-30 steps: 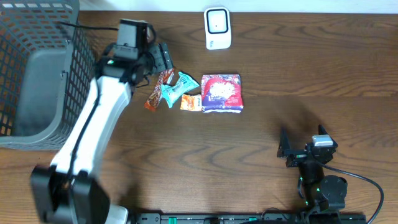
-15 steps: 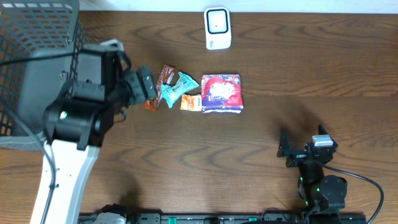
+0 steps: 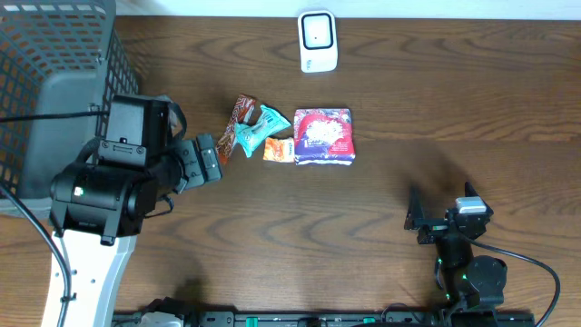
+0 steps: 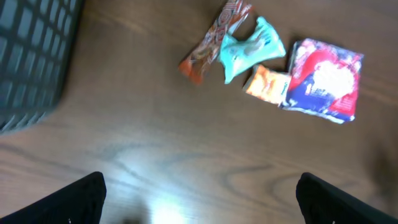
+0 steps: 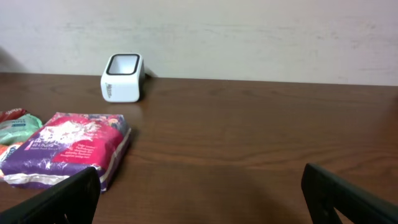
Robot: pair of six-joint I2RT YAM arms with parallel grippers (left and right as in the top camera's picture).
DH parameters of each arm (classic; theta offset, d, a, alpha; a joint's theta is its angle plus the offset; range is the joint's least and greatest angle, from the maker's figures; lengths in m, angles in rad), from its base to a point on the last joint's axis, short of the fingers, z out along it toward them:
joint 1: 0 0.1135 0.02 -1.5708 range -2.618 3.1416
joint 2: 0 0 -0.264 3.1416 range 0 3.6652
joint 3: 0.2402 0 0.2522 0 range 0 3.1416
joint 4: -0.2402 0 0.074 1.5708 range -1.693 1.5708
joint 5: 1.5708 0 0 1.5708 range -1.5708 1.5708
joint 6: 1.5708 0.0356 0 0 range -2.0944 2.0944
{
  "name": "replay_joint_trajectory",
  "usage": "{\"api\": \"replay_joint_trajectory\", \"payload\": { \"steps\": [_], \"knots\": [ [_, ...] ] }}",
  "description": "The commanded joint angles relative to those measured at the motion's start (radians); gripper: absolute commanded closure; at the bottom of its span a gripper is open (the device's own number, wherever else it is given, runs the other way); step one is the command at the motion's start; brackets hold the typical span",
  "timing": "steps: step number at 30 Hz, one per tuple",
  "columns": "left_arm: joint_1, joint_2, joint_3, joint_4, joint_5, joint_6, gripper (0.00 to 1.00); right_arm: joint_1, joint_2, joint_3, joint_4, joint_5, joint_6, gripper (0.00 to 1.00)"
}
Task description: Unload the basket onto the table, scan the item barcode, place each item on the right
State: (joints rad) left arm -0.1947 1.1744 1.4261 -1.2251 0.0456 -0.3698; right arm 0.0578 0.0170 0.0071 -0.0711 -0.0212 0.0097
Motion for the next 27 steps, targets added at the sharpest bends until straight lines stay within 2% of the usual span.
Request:
{"api": "replay_joint_trajectory", "payload": {
  "steps": [1,27],
  "knots": [
    [0.0,0.0,0.017,-0.021,-0.013,0.001,0.03,0.008,-0.004,-0.001,-0.005,0.008,-0.014,0.01],
    [0.0,0.001,0.016,-0.208,-0.011,0.0,0.02,0.008,-0.004,-0.001,-0.005,0.008,-0.015,0.01]
  ]
}}
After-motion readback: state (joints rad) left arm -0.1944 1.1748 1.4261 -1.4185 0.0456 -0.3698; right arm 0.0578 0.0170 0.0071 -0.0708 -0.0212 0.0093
